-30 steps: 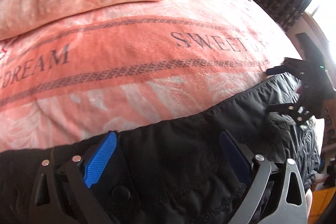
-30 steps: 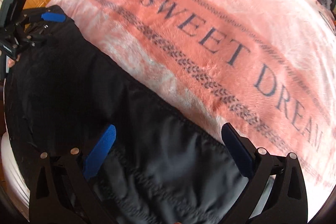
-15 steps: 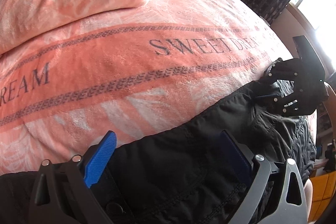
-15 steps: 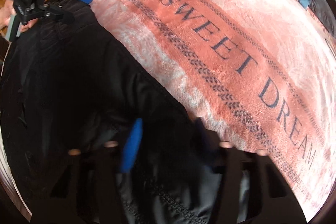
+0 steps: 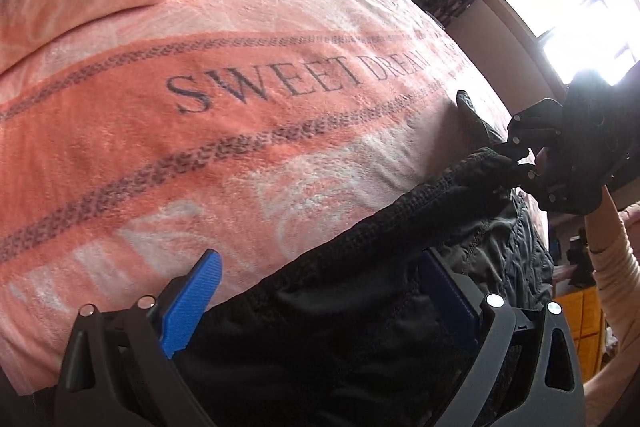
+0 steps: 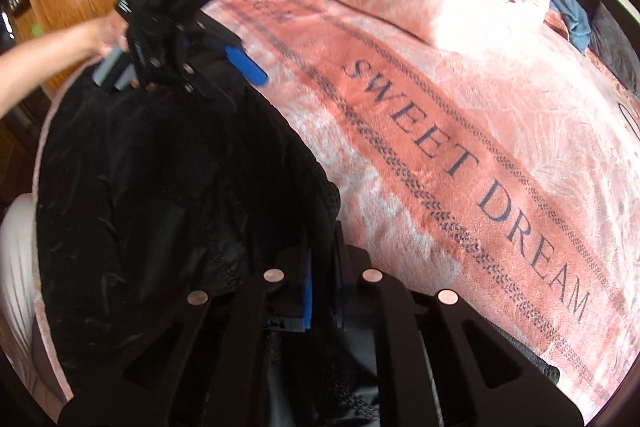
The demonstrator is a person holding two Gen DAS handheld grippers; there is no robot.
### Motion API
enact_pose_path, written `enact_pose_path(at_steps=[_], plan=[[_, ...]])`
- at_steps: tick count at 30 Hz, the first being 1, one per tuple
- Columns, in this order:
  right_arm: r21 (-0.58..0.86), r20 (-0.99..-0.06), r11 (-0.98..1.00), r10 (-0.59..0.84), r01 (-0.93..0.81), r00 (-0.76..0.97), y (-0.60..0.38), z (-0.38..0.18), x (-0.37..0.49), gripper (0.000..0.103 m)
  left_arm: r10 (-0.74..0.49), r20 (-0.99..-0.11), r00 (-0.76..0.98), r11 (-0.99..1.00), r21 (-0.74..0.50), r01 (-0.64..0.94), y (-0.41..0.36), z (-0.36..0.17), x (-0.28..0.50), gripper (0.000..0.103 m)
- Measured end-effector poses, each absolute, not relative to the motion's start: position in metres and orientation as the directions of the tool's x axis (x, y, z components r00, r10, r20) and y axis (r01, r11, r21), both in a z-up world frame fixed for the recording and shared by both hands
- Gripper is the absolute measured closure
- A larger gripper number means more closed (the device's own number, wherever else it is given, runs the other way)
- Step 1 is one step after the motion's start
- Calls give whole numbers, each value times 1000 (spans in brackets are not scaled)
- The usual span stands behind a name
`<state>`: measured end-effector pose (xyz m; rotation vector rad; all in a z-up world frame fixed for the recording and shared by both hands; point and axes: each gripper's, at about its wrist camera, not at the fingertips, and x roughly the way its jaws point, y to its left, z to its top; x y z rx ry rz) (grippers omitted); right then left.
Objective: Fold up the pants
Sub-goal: 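Lift the hems with both grippers and fold them over toward the waistband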
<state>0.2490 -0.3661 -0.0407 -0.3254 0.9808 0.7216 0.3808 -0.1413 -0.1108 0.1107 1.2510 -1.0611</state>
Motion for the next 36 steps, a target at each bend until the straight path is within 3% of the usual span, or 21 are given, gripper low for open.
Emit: enact_pose_path(at_steps=[4, 6, 7, 8, 11, 15, 21, 29, 36], plan=[[76, -830, 731, 423, -678, 363, -370, -36, 244, 96, -642, -755, -134, 486, -536, 690, -141, -107, 377, 9], [78, -826, 744, 421, -663, 374, -373, -37, 244, 95, -623, -771, -133, 484, -514, 708, -139, -106, 372, 35], [85, -823, 752, 423, -654, 379, -374, -38, 245, 95, -588, -801, -108, 500, -465, 730, -138, -106, 368, 59], [97, -819, 760, 428, -643, 383, -376, -37, 245, 94, -561, -822, -98, 506, -434, 745, -135, -107, 365, 73], [95, -813, 782, 418, -616, 406, -373, -41, 246, 93, -581, -812, -54, 489, -401, 775, -124, -95, 351, 87], [89, -786, 815, 410, -572, 463, -373, -29, 230, 93, -589, -805, 70, 496, -292, 818, -120, -68, 325, 90], [57, -740, 837, 401, -544, 540, -366, 4, 185, 93, -521, -786, 332, 568, -29, 822, -120, -20, 256, 90], [-8, -676, 836, 400, -549, 619, -356, 44, 86, 93, -519, -712, 473, 606, 84, 791, -99, 21, 148, 90], [29, -659, 848, 414, -529, 628, -349, 38, 12, 92, -496, -702, 511, 610, 137, 780, -91, 11, 54, 89]])
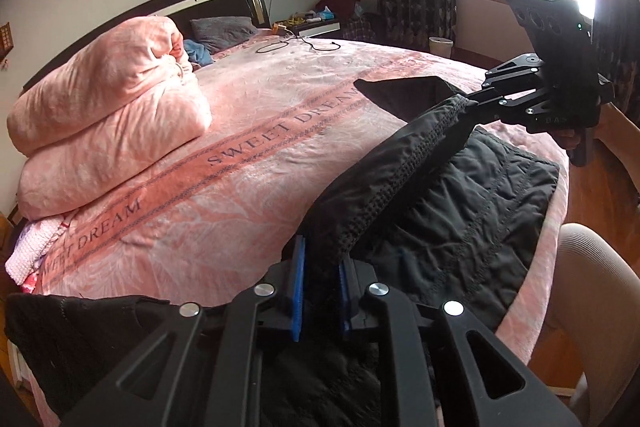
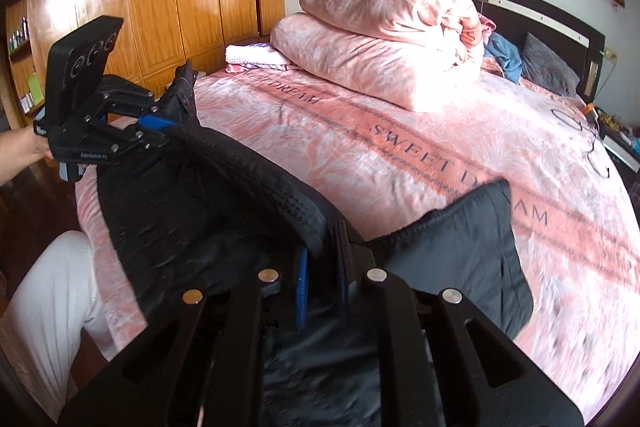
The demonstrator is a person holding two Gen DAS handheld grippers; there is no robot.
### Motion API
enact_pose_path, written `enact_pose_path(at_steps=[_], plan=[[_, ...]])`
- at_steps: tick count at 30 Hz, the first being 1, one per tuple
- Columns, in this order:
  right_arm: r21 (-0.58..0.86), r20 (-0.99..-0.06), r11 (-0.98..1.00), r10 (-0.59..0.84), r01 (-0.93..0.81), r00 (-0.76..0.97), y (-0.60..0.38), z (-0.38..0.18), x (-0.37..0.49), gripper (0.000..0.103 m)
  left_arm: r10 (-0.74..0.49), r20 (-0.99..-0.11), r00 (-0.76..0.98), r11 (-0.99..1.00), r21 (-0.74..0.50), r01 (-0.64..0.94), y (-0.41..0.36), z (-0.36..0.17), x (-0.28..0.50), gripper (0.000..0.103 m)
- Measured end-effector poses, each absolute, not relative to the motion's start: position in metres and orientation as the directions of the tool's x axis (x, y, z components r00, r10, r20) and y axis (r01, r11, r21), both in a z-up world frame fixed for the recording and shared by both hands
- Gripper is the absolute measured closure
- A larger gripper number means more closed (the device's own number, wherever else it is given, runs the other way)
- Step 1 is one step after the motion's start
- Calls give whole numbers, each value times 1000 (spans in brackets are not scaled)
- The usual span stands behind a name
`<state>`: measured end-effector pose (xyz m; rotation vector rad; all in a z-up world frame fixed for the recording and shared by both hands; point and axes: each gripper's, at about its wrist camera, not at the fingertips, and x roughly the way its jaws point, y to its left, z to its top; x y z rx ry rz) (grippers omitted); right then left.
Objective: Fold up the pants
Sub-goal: 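Lift the hems with both grippers and fold them over toward the waistband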
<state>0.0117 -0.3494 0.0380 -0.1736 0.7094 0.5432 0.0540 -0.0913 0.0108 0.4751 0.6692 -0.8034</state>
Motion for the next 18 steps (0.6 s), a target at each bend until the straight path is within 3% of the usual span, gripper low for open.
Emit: enact_pose_path(at_steps=[10, 18], plan=[[121, -710, 874, 408, -471, 574, -343, -6, -51, 91, -506, -725, 468, 712, -44, 701, -72, -36, -9, 87], [116, -832, 881, 338, -458, 440, -325, -54, -59, 87, -482, -786, 387, 781, -186, 596, -63, -85, -9, 79]])
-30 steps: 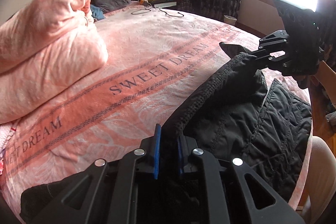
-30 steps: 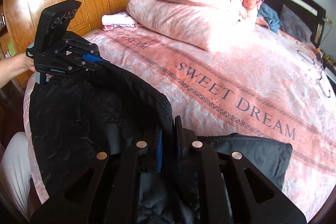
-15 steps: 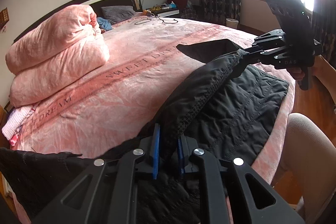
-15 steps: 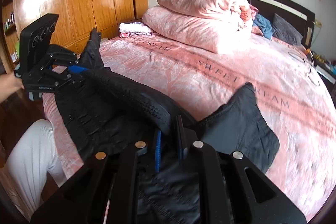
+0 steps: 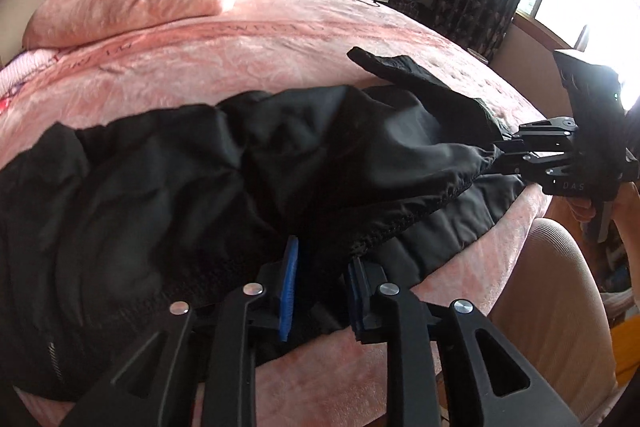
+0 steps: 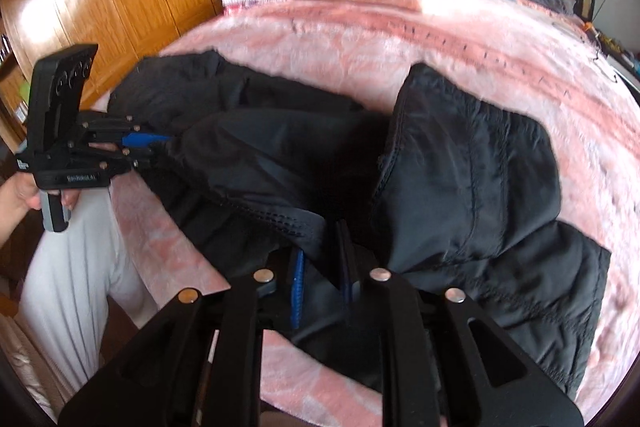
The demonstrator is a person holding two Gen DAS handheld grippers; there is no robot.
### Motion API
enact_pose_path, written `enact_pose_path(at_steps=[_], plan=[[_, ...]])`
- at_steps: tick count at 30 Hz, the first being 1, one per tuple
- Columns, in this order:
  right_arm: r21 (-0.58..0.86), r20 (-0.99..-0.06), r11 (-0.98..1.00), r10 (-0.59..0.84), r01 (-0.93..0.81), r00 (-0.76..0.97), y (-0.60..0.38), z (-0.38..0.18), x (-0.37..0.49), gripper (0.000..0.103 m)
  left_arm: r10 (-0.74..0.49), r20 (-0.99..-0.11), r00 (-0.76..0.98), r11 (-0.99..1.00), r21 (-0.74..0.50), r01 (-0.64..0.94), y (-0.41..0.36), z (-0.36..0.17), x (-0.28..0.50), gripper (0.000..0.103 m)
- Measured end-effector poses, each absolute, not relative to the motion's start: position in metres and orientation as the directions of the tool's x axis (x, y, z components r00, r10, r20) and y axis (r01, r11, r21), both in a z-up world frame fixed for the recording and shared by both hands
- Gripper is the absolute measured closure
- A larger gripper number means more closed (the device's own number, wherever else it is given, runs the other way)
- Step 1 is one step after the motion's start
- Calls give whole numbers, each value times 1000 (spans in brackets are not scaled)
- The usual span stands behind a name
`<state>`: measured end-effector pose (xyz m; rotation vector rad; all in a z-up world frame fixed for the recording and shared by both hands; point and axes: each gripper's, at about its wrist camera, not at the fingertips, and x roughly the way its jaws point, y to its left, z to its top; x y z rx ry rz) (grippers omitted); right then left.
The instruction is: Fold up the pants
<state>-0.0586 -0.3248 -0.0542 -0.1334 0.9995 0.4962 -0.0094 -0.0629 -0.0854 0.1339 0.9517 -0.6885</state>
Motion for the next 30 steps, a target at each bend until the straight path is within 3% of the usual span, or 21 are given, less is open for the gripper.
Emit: enact_pose_path(at_steps=[1, 2, 3, 4, 5, 7, 10, 14, 16, 20, 24, 25, 26, 27, 30], plan=[[111, -840, 882, 330, -458, 431, -324, -58, -61, 86, -472, -799, 373, 787, -191, 586, -63, -90, -11, 72], [110, -842, 884, 325, -454, 430, -323, -59, -63, 81, -467, -805, 365, 791, -196, 580, -62, -91, -13, 49], [130, -839, 883, 341, -451, 425, -324, -57, -66, 75, -475, -804, 357, 791, -213, 573, -60, -91, -16, 35], [156, -832, 877, 365, -454, 419, -325, -54, -69, 55, -505, -789, 350, 782, -245, 573, -56, -88, -19, 21], [203, -810, 864, 412, -460, 417, -328, -47, -74, 29, -547, -767, 334, 764, -294, 574, -51, -83, -21, 21], [228, -767, 860, 447, -456, 460, -332, -31, -84, 11, -595, -741, 312, 747, -367, 554, -40, -75, -24, 21], [250, -738, 887, 433, -388, 517, -342, -8, -84, 12, -627, -699, 344, 748, -418, 515, -27, -61, -25, 17], [225, -733, 947, 320, -230, 601, -347, 6, -62, 12, -560, -693, 454, 814, -357, 459, -27, -51, -18, 6], [165, -773, 977, 213, -134, 598, -339, -2, -42, 12, -482, -722, 496, 865, -300, 403, -36, -53, -7, 5], [114, -817, 992, 123, -50, 564, -320, -25, -9, 12, -472, -728, 498, 871, -297, 392, -50, -62, 7, 5], [-117, -861, 992, -130, 56, 491, -308, -57, 17, 13, -458, -758, 465, 875, -291, 387, -62, -79, 13, 5], [-135, -864, 989, -151, 68, 480, -311, -62, 19, 22, -449, -771, 453, 878, -286, 384, -65, -84, 13, 5], [-135, -870, 988, -155, 76, 469, -315, -67, 20, 41, -438, -783, 441, 882, -278, 382, -67, -89, 13, 5], [-107, -876, 991, -134, 84, 464, -322, -69, 18, 45, -427, -793, 435, 885, -267, 382, -69, -93, 12, 5], [-56, -867, 994, -93, 91, 489, -339, -61, 2, 80, -405, -802, 439, 887, -227, 403, -72, -100, 6, 5]])
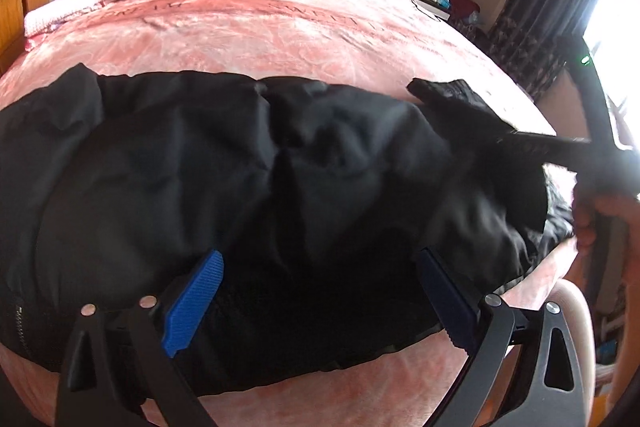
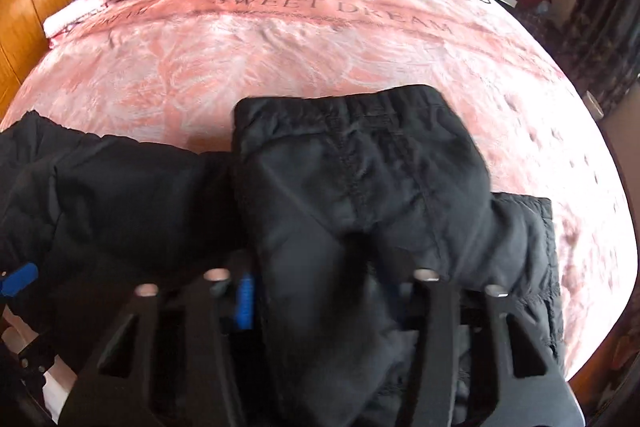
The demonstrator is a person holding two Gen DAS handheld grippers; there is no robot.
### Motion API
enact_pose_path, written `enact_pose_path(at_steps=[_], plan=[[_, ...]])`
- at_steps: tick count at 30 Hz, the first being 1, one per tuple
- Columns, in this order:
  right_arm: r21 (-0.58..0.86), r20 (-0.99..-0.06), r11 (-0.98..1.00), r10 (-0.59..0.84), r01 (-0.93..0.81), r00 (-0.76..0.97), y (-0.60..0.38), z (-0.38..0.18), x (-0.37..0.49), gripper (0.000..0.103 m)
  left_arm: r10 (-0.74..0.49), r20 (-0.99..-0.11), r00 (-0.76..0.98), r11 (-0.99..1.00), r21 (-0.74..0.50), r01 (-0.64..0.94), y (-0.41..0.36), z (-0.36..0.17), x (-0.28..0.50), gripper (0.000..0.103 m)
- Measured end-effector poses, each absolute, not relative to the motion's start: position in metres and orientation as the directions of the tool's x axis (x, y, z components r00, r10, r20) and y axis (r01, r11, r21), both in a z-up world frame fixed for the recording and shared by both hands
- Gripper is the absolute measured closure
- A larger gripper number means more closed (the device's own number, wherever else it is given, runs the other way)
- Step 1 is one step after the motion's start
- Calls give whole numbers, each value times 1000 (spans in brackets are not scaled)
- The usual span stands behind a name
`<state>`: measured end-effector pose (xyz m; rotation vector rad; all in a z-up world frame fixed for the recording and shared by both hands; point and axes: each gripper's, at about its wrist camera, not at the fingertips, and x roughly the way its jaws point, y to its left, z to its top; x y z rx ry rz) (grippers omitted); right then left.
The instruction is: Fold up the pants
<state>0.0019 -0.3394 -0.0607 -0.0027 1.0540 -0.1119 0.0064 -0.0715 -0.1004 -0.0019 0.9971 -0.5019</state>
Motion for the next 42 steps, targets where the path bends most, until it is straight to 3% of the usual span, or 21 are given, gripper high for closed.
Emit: enact_pose_path(at_steps=[1, 4, 12, 17, 21, 24, 25, 27, 29, 32, 34, 39, 42], plan=[[-38, -863, 994, -84, 100, 499, -343, -55, -2, 88, -397, -805, 440, 887, -213, 410, -73, -102, 4, 4], [118, -829, 980, 10, 158, 559, -368, -31, -25, 92, -384, -810, 443, 889, -195, 413, -74, -104, 1, 4], [445, -776, 832, 173, 331, 607, -460, -25, -99, 92, -333, -830, 447, 896, -132, 423, -83, -105, -6, 4], [370, -820, 839, 93, 399, 565, -482, -47, -134, 59, -303, -842, 447, 908, -112, 403, -90, -102, -10, 4], [484, -774, 783, 175, 391, 608, -498, -56, -147, 50, -359, -821, 443, 905, -191, 380, -95, -90, -16, 4], [539, -746, 741, 198, 401, 636, -510, -55, -153, 49, -384, -807, 449, 897, -212, 387, -104, -82, -22, 4], [544, -744, 734, 197, 407, 638, -513, -55, -152, 50, -391, -802, 452, 894, -214, 394, -107, -80, -25, 4], [555, -743, 722, 207, 413, 636, -521, -58, -150, 64, -401, -795, 454, 887, -215, 408, -115, -77, -29, 4], [566, -742, 714, 224, 412, 631, -529, -60, -151, 87, -406, -800, 443, 879, -209, 428, -123, -78, -32, 4], [606, -705, 706, 264, 367, 658, -532, -53, -152, 90, -383, -820, 424, 877, -178, 447, -133, -86, -33, 4], [570, -746, 722, 256, 391, 615, -534, -59, -150, 90, -368, -835, 410, 878, -167, 449, -137, -93, -31, 4], [582, -759, 709, 296, 399, 581, -537, -73, -157, 78, -356, -843, 404, 882, -160, 443, -138, -97, -29, 4], [609, -733, 691, 302, 389, 610, -539, -63, -170, 58, -371, -837, 402, 881, -181, 437, -135, -94, -27, 4]])
